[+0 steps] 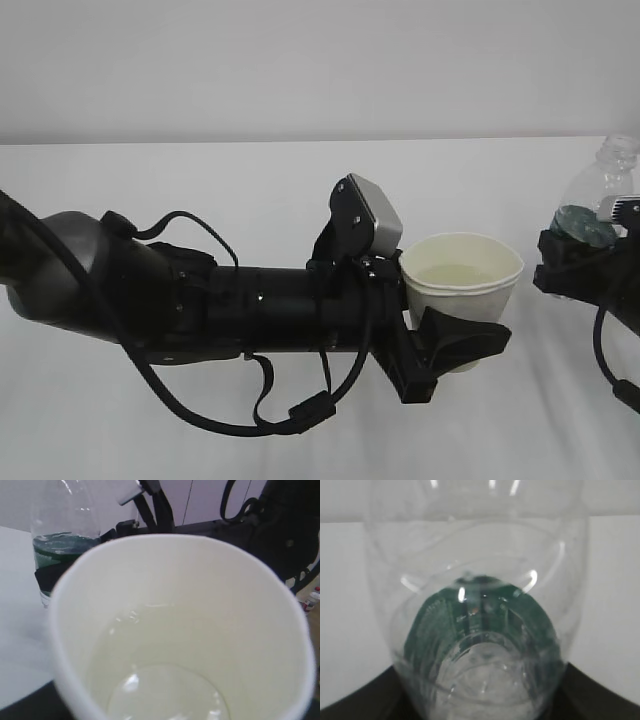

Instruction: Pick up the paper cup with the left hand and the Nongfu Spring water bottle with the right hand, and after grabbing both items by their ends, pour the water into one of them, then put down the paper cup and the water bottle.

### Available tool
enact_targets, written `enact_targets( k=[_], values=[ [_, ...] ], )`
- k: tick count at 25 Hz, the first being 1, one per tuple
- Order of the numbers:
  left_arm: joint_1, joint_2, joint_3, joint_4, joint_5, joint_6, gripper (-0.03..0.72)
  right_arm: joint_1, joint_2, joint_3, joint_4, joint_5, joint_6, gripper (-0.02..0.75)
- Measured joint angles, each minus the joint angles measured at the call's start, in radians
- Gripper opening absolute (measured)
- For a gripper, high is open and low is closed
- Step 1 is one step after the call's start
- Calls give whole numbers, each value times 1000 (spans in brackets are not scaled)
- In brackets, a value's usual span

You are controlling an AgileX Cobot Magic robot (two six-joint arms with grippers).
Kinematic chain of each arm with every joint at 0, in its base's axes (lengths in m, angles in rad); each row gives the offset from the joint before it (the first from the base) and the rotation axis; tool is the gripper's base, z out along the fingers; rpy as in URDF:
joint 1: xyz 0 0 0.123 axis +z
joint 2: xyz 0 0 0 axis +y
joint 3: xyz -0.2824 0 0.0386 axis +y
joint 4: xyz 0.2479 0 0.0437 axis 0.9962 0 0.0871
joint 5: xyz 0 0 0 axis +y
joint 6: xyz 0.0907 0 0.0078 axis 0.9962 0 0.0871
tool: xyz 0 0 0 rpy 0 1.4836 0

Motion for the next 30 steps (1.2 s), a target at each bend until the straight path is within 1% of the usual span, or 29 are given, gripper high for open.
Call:
enact_targets(
  k=[11,19,28,30],
  values=[
    [0,0,0,0,-1,0,453,0,132,-150,0,-4,8,419],
    [0,0,0,0,-1,0,453,0,207,-229,0,-4,8,419],
    [0,0,0,0,-1,0,453,0,231,-251,0,-23,8,419],
    [0,0,0,0,-1,0,453,0,231,-251,-3,-23,8,432]
  ],
)
